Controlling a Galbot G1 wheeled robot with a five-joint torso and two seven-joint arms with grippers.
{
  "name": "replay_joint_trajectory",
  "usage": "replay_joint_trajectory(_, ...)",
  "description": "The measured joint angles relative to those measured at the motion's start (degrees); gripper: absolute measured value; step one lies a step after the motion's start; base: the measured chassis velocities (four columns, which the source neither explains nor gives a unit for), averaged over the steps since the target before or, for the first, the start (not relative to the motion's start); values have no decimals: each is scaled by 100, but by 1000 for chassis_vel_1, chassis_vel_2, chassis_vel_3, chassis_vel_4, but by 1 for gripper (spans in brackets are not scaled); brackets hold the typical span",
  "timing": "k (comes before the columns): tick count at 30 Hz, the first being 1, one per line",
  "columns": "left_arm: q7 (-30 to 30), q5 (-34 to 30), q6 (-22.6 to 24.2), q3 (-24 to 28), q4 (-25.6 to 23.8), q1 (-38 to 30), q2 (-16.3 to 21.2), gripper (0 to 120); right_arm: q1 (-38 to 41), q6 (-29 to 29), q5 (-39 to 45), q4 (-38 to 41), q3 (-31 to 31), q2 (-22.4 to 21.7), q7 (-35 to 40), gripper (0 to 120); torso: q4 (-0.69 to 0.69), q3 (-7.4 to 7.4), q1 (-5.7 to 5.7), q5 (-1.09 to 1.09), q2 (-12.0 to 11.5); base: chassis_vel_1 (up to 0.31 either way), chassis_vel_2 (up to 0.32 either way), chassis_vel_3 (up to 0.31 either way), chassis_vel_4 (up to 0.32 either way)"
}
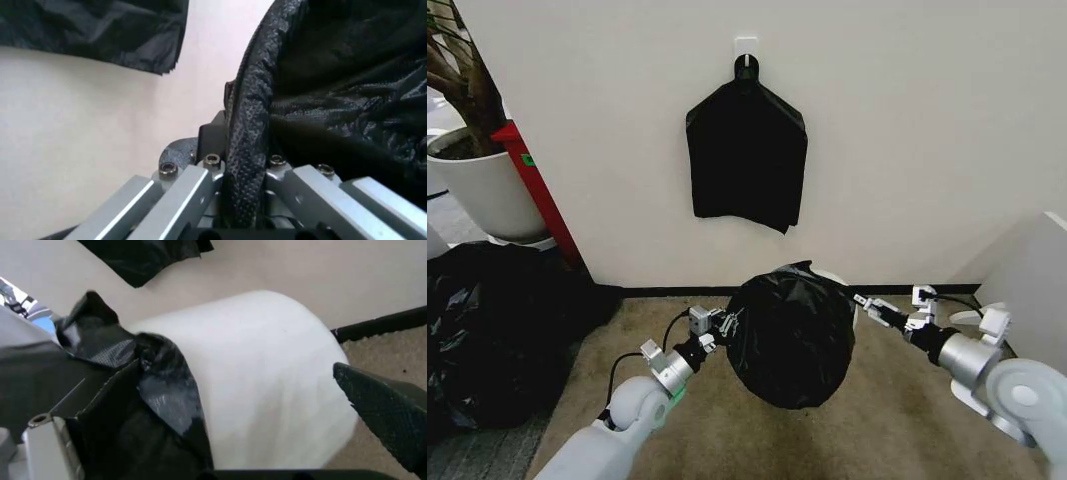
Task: Place the garbage bag over the trash bin.
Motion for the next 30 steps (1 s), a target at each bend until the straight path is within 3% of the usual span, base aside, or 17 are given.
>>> replay_joint_trajectory(5, -37, -24, -5, -50, -66, 48, 2, 2, -42, 88, -86, 93, 71, 22, 6, 90, 0, 0, 0, 0, 0, 0, 0, 0, 0)
replay_joint_trajectory(13, -58, -31, -22, -37, 41, 22, -23, 2, -154, 173, -1, 162, 453, 48, 9, 88, -1, 0, 0, -2, 0, 0, 0, 0, 0)
replay_joint_trajectory(22, -79, -109, 4, -12, -33, -20, 39, 2, -158, 304, -141, -135, 272, 158, -219, 86, -1, 0, 0, 0, 0, 0, 0, 0, 0)
replay_joint_trajectory(26, -94, -166, 36, 3, -79, -16, 72, 2, -119, 361, 18, -143, 151, 231, -235, 77, 0, 0, 0, -1, 0, 0, 0, 0, 0)
replay_joint_trajectory(30, -98, -167, 69, 4, -100, 2, 75, 2, -114, 388, 89, -105, 143, 288, -297, 58, 0, 0, 0, -1, 0, 0, 0, 0, 0)
